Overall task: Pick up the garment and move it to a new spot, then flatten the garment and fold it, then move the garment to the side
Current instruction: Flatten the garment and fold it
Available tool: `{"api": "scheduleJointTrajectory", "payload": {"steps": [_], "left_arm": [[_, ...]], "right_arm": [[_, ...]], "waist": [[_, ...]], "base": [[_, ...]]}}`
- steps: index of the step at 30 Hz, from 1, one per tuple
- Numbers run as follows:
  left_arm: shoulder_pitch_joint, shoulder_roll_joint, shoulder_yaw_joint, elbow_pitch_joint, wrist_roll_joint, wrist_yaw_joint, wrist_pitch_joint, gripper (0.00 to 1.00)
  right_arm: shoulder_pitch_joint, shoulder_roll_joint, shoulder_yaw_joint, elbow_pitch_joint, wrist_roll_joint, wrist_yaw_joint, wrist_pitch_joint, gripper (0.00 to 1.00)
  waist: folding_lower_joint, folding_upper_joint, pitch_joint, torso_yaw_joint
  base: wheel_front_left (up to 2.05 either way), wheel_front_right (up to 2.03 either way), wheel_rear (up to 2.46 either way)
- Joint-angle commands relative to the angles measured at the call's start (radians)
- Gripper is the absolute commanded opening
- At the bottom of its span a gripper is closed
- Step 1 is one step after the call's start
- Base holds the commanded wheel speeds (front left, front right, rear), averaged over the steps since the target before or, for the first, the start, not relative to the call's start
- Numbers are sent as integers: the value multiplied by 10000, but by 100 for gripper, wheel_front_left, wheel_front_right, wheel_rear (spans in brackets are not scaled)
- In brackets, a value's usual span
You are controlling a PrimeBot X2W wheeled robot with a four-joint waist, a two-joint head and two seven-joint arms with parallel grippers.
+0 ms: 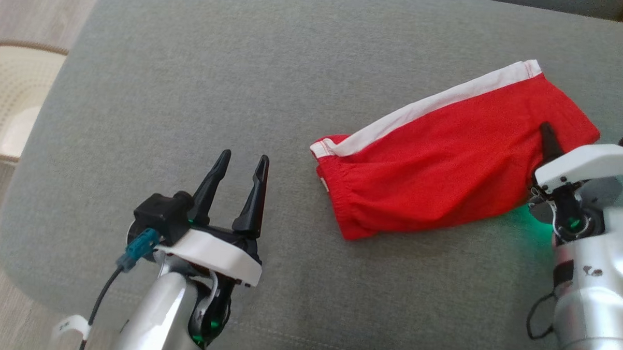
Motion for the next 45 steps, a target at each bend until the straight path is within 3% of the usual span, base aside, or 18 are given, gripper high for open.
{"api": "scheduleJointTrajectory", "payload": {"steps": [1, 13, 21, 27, 29, 38, 45], "left_arm": [[-355, 34, 325, -258, 9, 3, -122, 100], [-218, 34, 467, -223, 151, -52, -122, 100], [-102, 34, 485, -230, 155, -53, -122, 100], [-24, 34, 491, -161, 181, -85, -122, 100], [31, 34, 523, -112, 223, -83, -122, 100], [191, 34, 459, -48, 242, -54, -122, 100], [327, 34, 370, -26, 202, 20, -122, 100]], "right_arm": [[49, 118, 269, -420, 104, -9, -219, 0], [1246, 118, 159, -767, 1252, -9, -2176, 0], [1903, 118, 1279, -659, 2249, -9, -3220, 0], [1690, 118, 2684, -1147, 2608, -9, -4164, 0], [1708, 118, 3621, -1589, 2886, -9, -4404, 0], [2217, 118, 6125, -2573, 3269, -9, -4408, 0], [2551, 118, 7368, -2517, 3105, -9, -4281, 0]], "waist": [[-1, 0, -106, -167], [-1, 0, -565, -1243], [-1, 0, -669, -1527], [-1, 0, -809, -1493], [-1, 0, -959, -1417], [-1, 0, -1354, -1042], [-1, 0, -1561, -532]], "base": [[0, 0, 0], [0, 0, 0], [0, 0, 0], [0, 0, 0], [0, 0, 0], [0, 0, 0], [0, 0, 0]]}}
